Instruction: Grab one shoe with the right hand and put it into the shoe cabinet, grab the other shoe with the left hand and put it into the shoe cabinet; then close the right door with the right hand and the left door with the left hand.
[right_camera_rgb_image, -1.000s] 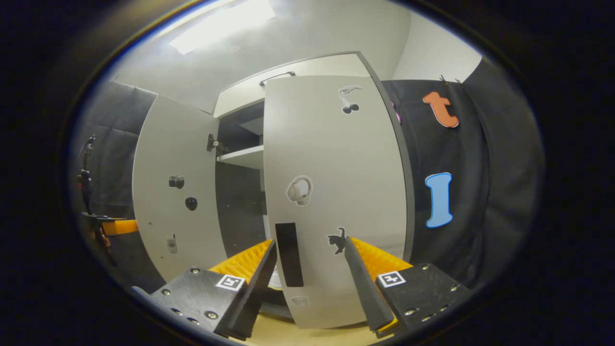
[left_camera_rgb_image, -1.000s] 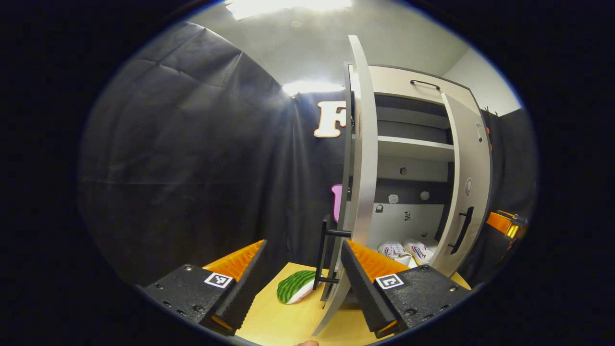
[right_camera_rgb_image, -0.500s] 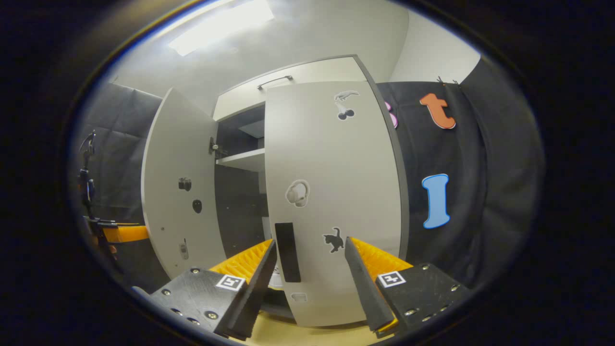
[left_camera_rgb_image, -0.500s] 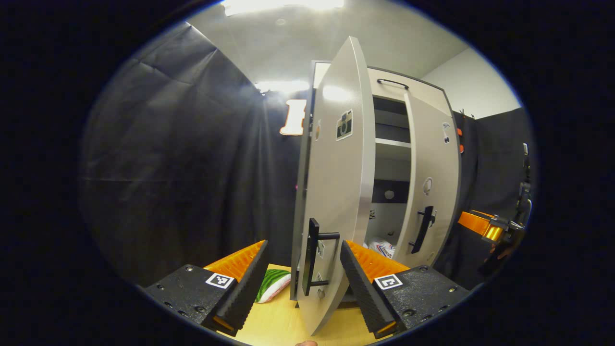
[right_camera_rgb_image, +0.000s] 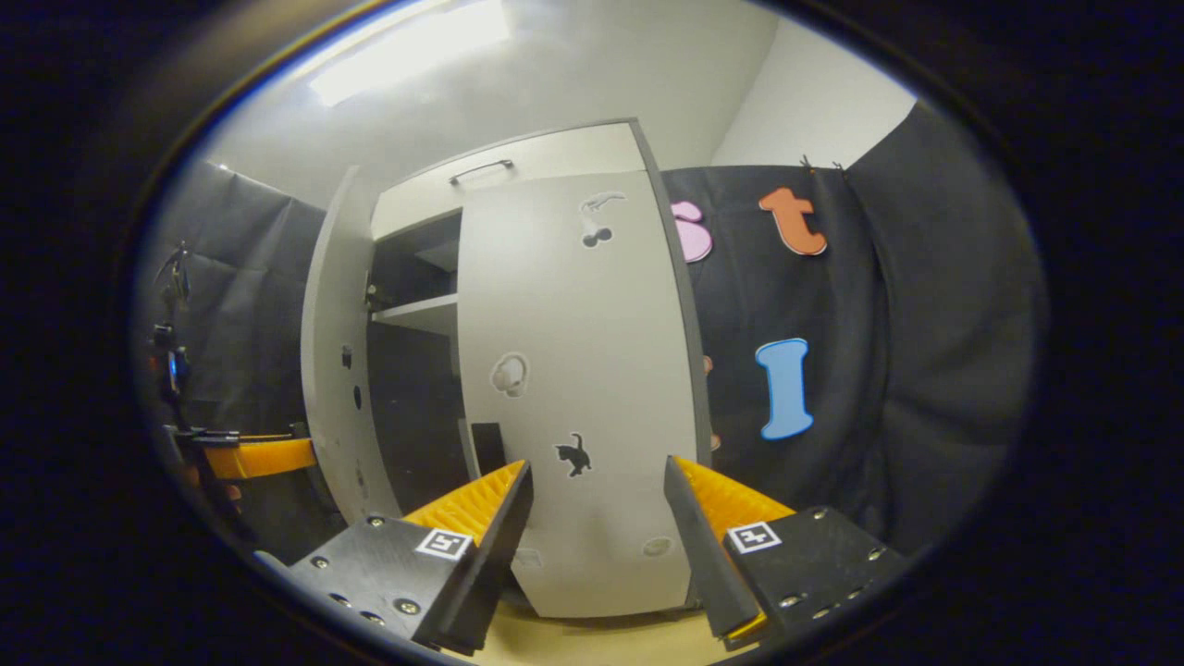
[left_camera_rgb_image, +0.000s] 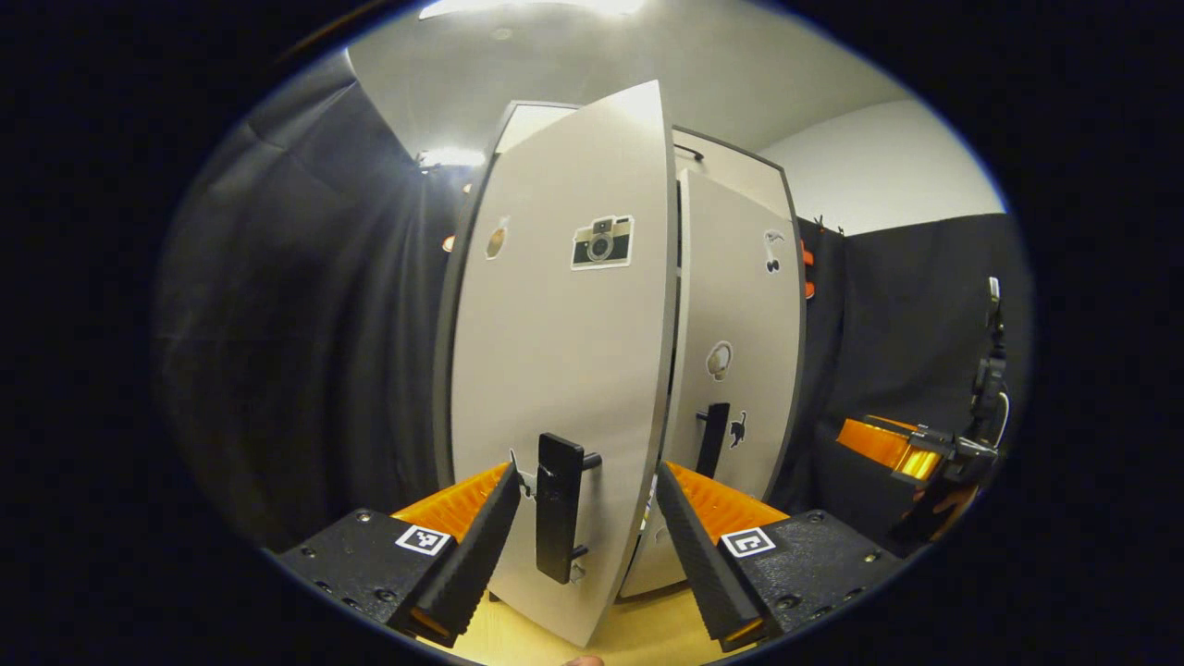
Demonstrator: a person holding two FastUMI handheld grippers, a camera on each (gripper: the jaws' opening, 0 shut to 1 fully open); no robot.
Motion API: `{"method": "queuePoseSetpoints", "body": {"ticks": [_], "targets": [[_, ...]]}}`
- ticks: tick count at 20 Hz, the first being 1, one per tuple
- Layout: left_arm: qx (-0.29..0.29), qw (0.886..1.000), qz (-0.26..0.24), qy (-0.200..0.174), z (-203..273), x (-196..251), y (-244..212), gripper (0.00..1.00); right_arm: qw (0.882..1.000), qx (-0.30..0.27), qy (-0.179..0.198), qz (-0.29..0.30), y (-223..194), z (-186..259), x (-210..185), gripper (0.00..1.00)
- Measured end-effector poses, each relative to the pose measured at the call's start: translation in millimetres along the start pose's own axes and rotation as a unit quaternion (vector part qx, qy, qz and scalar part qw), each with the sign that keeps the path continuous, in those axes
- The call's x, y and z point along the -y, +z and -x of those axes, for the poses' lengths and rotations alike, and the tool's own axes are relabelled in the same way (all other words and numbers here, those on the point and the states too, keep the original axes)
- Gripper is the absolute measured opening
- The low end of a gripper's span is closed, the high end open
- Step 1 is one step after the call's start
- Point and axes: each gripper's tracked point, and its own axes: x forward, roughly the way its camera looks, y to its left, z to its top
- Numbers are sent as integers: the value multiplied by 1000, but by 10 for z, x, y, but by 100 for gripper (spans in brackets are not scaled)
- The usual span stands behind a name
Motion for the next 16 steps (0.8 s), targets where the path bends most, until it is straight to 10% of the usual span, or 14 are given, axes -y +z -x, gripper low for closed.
{"method": "queuePoseSetpoints", "body": {"ticks": [16], "targets": [[-2,999,-4,-37,-136,234,4,91,999,-8,-35,-12,-80,56,203,85]]}}
